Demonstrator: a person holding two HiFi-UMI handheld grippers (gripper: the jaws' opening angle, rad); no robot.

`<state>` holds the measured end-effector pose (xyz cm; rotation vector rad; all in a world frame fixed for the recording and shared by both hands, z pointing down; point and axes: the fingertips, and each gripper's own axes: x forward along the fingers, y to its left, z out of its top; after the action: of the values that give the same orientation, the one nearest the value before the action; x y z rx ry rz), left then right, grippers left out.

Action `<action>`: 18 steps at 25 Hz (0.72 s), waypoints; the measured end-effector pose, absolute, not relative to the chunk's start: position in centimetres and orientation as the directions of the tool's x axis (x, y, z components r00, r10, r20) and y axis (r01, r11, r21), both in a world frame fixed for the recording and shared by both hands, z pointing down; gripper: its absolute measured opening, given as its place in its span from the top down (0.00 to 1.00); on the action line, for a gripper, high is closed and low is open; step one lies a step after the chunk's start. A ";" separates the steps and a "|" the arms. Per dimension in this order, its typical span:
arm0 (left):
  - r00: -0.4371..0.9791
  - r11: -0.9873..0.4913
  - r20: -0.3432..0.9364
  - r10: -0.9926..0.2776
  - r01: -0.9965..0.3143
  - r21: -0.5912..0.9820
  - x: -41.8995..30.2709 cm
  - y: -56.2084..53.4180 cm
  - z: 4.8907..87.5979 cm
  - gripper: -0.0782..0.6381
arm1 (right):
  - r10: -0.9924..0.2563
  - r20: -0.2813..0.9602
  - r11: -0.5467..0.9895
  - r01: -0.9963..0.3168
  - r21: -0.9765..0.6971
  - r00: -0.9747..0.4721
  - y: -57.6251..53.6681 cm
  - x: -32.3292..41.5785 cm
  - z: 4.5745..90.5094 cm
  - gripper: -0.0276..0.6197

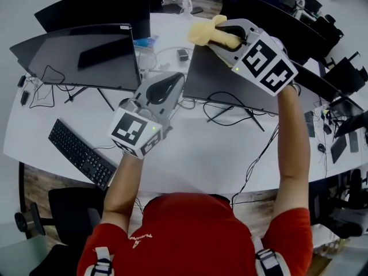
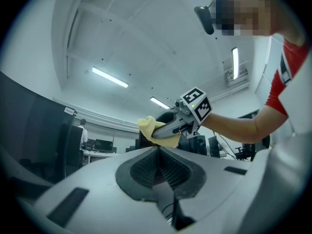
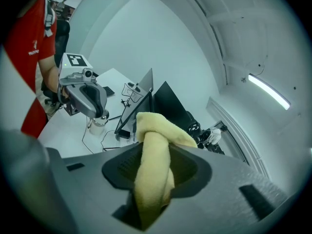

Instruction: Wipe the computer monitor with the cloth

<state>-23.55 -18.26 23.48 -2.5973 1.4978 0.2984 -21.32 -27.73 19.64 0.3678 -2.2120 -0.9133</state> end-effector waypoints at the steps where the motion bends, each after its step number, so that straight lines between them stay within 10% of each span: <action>1: 0.489 -0.500 -0.234 -0.840 -0.866 -0.013 -23.2 -18.3 23.4 0.87 | -0.492 0.502 0.711 0.004 0.703 -0.711 -27.8 -20.8 19.6 0.73; 18: 0.521 -0.522 -0.179 -0.835 -0.852 -0.042 -10.1 -20.2 23.8 0.87 | -0.508 0.481 0.711 -0.033 0.702 -0.715 -30.5 -4.3 19.5 0.73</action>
<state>-10.12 -20.17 23.80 -2.6295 1.4655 0.2059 -4.31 -30.52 19.49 0.4093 -2.2327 -0.8986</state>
